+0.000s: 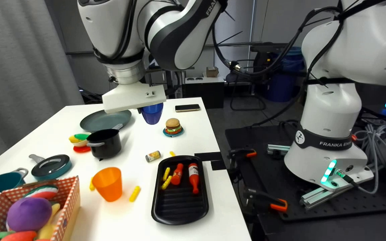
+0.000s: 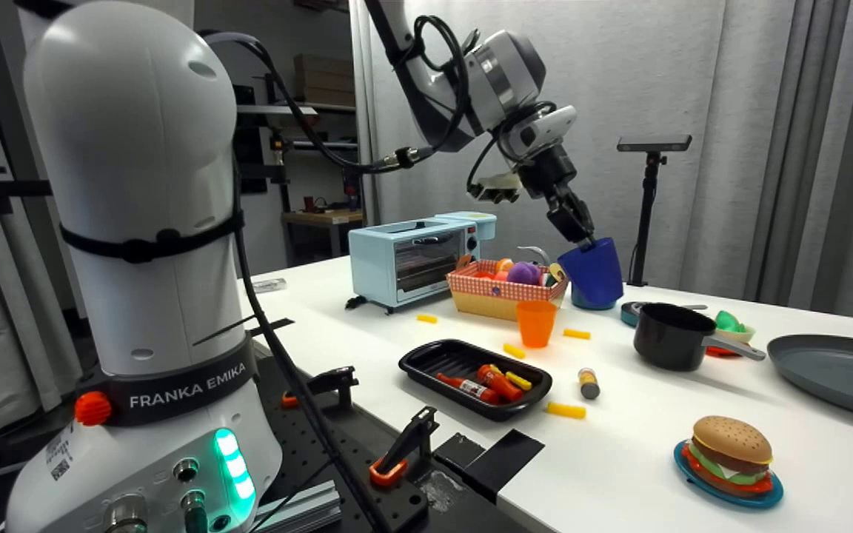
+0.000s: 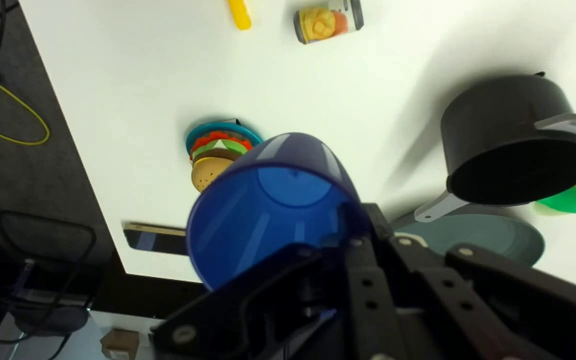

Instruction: Pour the potato chips out of the orange cup and onto the black tray, pour the potato chips from the dark blue cup and onto the black tray

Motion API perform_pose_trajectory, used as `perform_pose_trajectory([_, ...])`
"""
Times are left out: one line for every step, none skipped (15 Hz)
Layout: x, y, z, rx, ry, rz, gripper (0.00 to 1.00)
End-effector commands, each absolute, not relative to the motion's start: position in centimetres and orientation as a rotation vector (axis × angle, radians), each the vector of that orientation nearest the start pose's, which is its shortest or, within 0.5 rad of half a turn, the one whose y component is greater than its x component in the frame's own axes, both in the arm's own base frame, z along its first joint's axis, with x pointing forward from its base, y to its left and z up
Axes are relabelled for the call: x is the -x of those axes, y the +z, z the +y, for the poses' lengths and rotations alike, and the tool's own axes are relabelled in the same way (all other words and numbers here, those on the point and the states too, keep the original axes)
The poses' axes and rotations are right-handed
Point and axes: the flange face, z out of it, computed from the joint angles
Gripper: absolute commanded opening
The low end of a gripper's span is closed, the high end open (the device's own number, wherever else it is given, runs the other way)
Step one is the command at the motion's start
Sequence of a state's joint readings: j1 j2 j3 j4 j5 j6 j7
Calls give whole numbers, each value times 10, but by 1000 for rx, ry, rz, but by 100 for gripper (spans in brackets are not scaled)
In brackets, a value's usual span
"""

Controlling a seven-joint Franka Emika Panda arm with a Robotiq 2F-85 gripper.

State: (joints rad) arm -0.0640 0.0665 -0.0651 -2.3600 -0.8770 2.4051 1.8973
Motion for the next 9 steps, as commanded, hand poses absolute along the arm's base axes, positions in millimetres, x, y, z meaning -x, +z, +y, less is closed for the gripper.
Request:
perform_pose_trajectory([-520,275,-118,2638,-725,2180,1])
perform_pose_trajectory([-524,268,-132,2629,-713,2194,1])
perform_pose_trajectory([-528,262,-144,2624,-702,2203,1])
perform_pose_trajectory([-533,256,-154,2625,-699,2207,1])
perform_pose_trajectory([-537,251,-163,2626,-701,2215,1])
perform_pose_trajectory([-542,246,-172,2627,-704,2214,1])
perform_pose_trajectory([-547,243,-181,2617,-713,2226,1])
perform_pose_trajectory([-552,239,-188,2599,-713,2242,1])
perform_pose_trajectory([-555,236,-193,2566,-689,2257,1])
